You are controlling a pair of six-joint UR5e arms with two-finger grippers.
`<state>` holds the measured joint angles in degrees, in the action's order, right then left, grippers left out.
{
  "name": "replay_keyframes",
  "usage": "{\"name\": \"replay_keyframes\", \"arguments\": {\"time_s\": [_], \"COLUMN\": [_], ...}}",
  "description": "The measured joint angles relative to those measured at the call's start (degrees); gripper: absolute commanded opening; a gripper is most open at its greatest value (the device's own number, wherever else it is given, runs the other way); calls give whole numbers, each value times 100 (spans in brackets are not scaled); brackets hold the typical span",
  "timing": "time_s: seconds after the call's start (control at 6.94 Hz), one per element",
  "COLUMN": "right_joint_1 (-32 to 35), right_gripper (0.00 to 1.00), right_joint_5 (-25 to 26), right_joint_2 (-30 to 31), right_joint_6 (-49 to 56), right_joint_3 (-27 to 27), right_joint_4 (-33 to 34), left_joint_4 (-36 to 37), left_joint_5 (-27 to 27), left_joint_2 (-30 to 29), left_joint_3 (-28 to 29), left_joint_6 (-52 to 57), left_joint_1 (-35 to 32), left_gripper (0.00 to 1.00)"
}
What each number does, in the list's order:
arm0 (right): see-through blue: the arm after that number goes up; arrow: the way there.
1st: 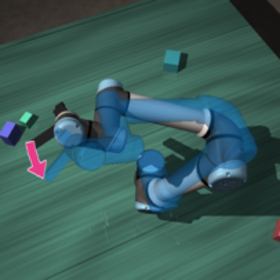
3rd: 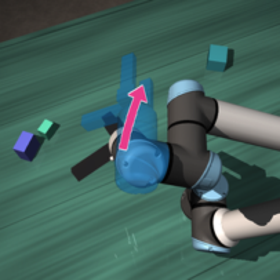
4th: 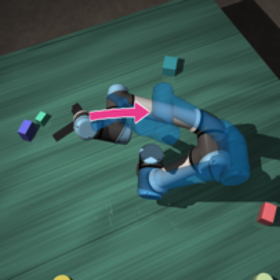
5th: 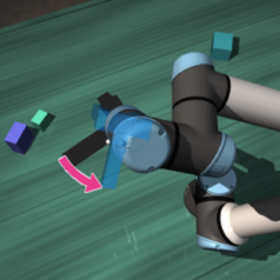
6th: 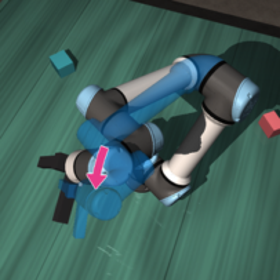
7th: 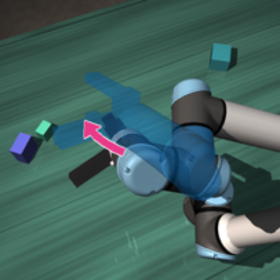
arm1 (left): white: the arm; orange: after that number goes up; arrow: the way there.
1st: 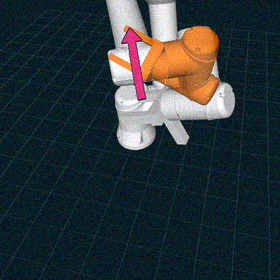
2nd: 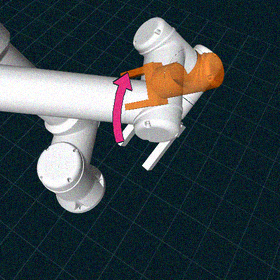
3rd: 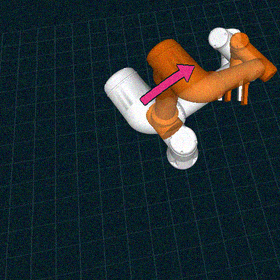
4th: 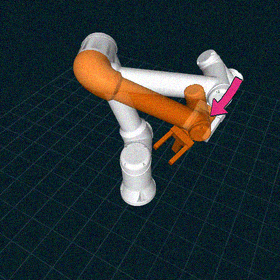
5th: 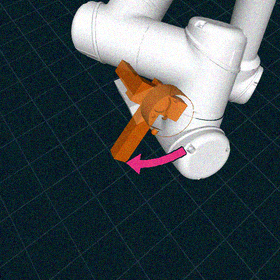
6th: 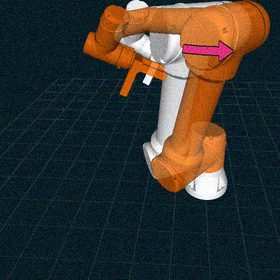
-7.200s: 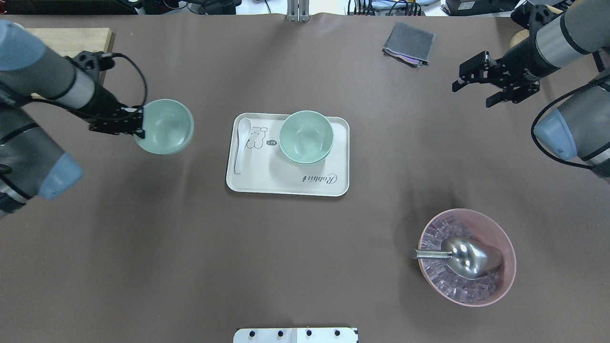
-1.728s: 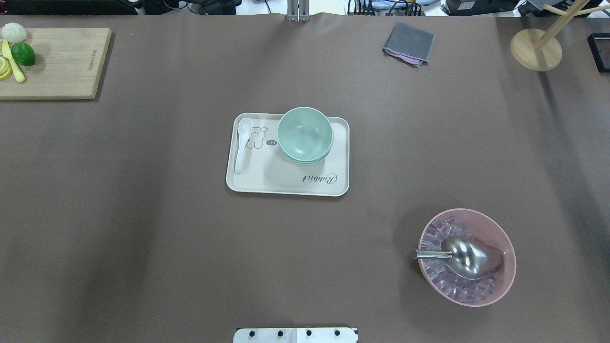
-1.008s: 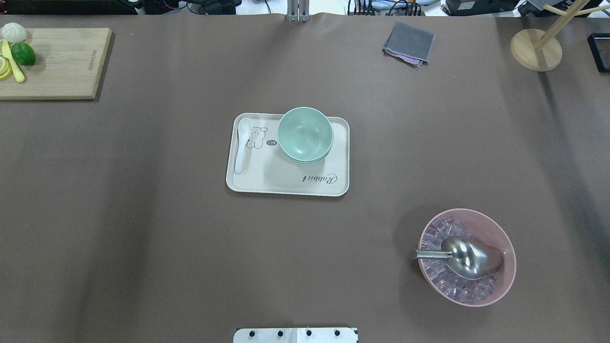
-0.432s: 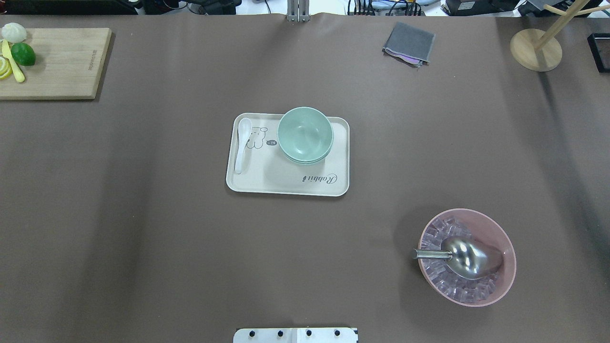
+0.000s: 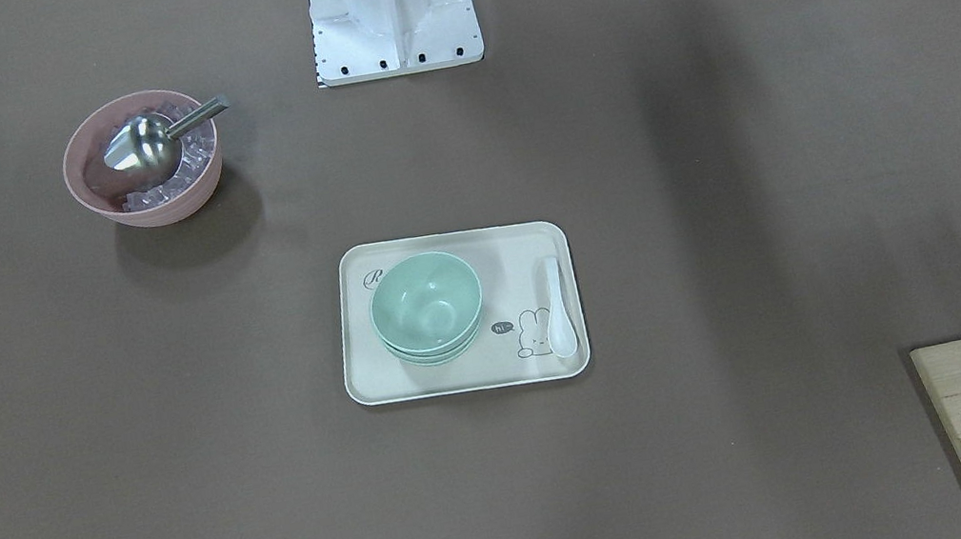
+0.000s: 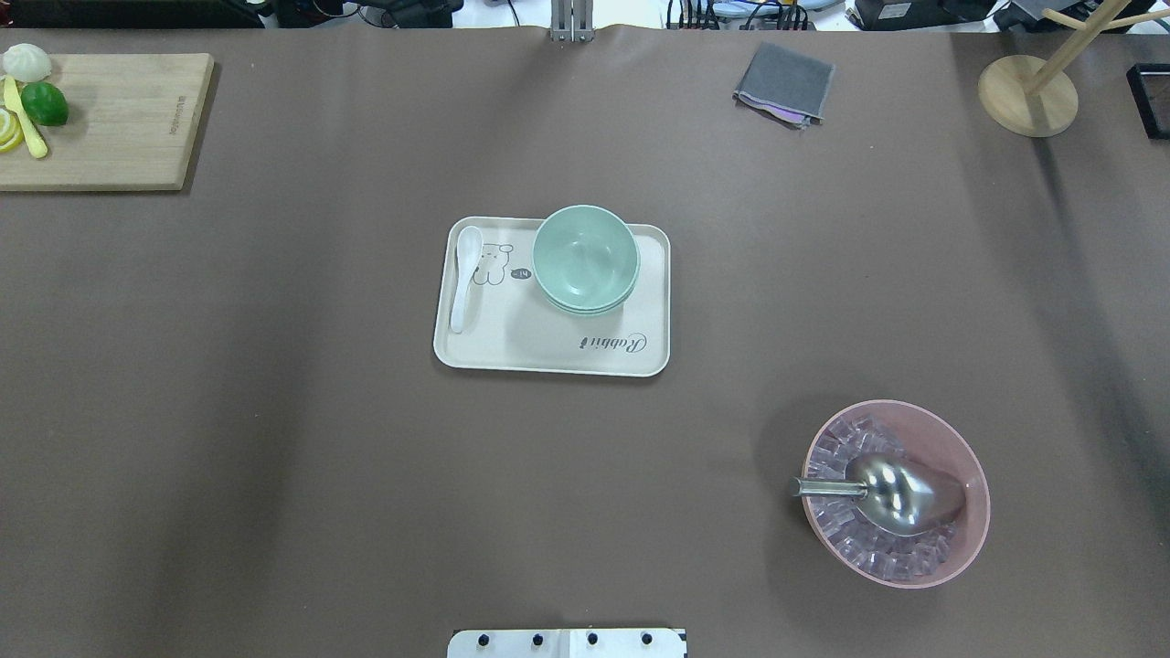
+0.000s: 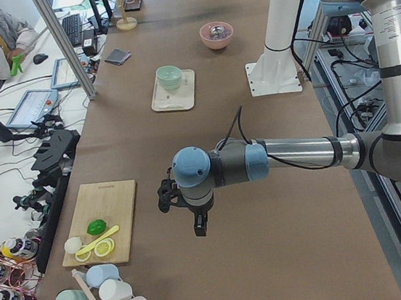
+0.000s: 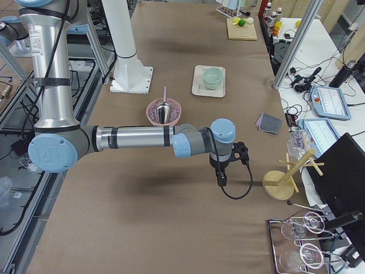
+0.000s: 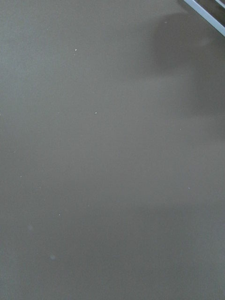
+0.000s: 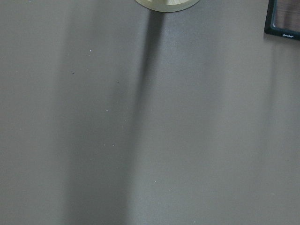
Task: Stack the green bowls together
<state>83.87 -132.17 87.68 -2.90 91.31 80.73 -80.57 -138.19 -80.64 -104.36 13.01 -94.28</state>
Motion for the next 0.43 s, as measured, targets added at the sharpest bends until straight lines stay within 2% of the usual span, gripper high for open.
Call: {"name": "replay_keyframes", "arguments": {"time_s": [0.43], "right_joint_1": [-32], "right_gripper": [100], "right_joint_5": [32], "right_joint_2": [9], "right_joint_6": [21], "right_joint_3": [1], "right_joint_4": [235], "left_joint_4": [-11], "left_joint_5": [32], "left_joint_2": [16], "left_joint_3": [-29], "left_joint_6": [-8], "left_joint_1": [-2], "left_gripper": [99]}}
